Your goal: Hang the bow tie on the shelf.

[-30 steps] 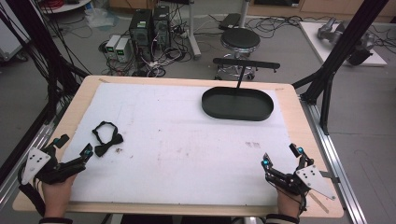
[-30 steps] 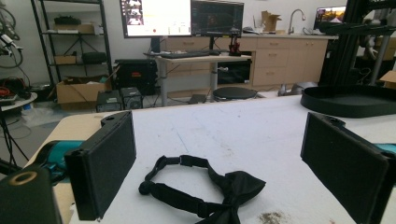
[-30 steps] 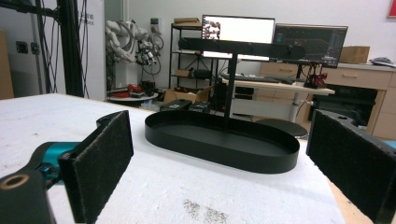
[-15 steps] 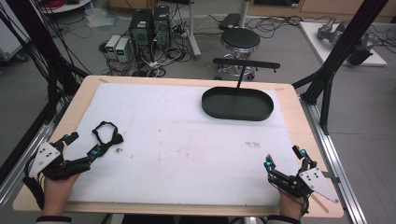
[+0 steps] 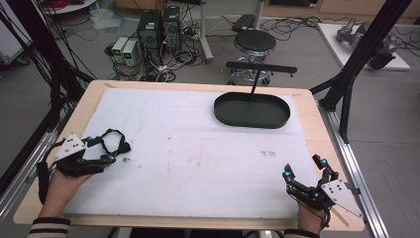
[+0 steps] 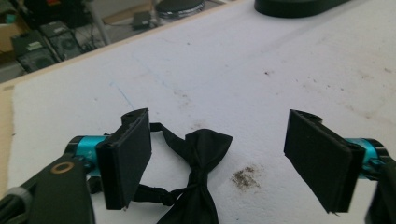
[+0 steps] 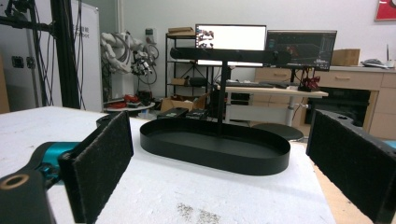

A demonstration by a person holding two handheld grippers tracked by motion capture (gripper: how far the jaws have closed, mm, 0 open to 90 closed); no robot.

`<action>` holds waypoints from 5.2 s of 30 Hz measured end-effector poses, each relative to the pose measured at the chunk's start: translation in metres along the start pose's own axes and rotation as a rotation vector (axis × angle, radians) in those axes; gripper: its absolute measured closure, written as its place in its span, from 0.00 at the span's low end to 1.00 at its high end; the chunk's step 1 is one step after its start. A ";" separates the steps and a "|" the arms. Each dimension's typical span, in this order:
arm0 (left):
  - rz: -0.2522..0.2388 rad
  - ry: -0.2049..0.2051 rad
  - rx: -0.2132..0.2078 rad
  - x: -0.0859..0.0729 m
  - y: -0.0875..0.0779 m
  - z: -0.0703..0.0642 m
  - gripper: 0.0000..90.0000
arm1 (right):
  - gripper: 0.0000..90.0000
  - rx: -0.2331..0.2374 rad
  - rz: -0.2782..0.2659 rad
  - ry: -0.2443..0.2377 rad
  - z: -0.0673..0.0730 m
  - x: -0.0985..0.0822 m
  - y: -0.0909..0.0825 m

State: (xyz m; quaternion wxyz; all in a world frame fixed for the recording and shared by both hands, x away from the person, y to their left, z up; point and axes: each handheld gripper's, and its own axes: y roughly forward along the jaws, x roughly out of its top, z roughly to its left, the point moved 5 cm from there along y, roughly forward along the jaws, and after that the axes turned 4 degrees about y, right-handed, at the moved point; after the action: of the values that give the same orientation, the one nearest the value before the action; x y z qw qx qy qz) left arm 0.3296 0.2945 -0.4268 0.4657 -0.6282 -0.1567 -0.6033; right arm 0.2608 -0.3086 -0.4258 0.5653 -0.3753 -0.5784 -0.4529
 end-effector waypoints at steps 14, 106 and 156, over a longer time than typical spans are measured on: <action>0.196 0.032 -0.031 -0.014 0.031 0.006 0.45 | 0.07 0.027 0.013 -0.003 0.003 -0.002 0.003; -0.468 0.346 -0.132 0.198 0.106 -0.138 0.86 | 0.07 0.045 -0.016 0.095 0.000 -0.006 0.005; -0.477 0.028 -0.407 0.263 0.288 -0.120 0.86 | 0.07 0.045 0.042 0.039 -0.008 -0.017 0.022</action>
State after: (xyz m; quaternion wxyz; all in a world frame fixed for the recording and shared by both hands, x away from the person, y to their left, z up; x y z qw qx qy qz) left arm 0.5332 -0.0439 -0.3223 0.1779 -0.6458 -0.1693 -0.7229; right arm 0.2856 -0.3084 -0.4409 0.5942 -0.3657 -0.5694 -0.4348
